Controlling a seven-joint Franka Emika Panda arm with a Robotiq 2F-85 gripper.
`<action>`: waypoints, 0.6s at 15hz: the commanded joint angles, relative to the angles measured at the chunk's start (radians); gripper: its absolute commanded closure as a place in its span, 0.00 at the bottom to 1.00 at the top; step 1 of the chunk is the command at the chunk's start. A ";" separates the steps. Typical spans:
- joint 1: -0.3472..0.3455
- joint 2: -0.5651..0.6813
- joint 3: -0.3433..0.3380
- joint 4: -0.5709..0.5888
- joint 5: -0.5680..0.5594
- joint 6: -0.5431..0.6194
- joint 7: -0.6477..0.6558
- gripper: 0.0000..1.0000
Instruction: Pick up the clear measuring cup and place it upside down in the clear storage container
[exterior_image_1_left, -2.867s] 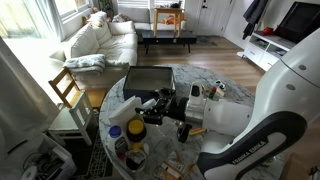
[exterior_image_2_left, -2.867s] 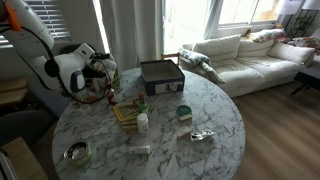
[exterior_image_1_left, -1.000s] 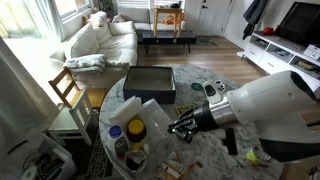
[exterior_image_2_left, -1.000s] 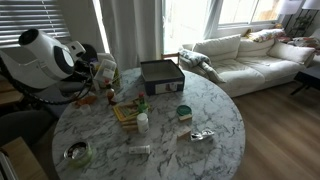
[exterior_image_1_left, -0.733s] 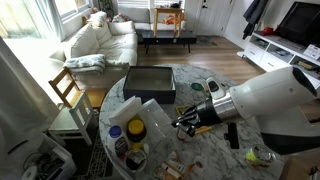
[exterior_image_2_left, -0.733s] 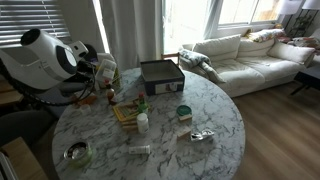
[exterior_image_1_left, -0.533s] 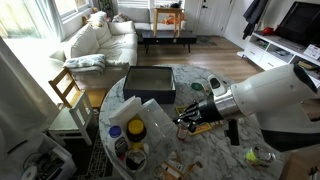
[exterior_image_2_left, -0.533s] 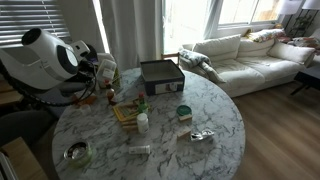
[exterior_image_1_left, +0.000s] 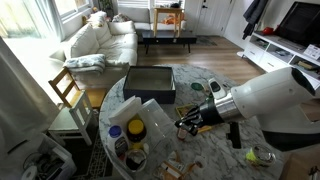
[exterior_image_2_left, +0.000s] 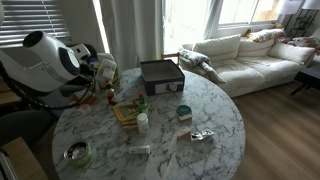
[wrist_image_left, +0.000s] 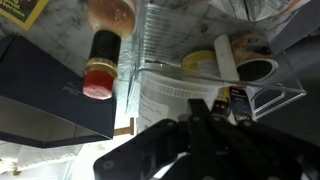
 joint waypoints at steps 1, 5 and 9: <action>-0.021 -0.009 -0.009 -0.002 -0.032 0.025 0.026 1.00; -0.032 -0.020 -0.016 0.002 -0.013 0.064 0.020 1.00; -0.040 -0.005 -0.016 0.006 -0.031 0.100 0.053 1.00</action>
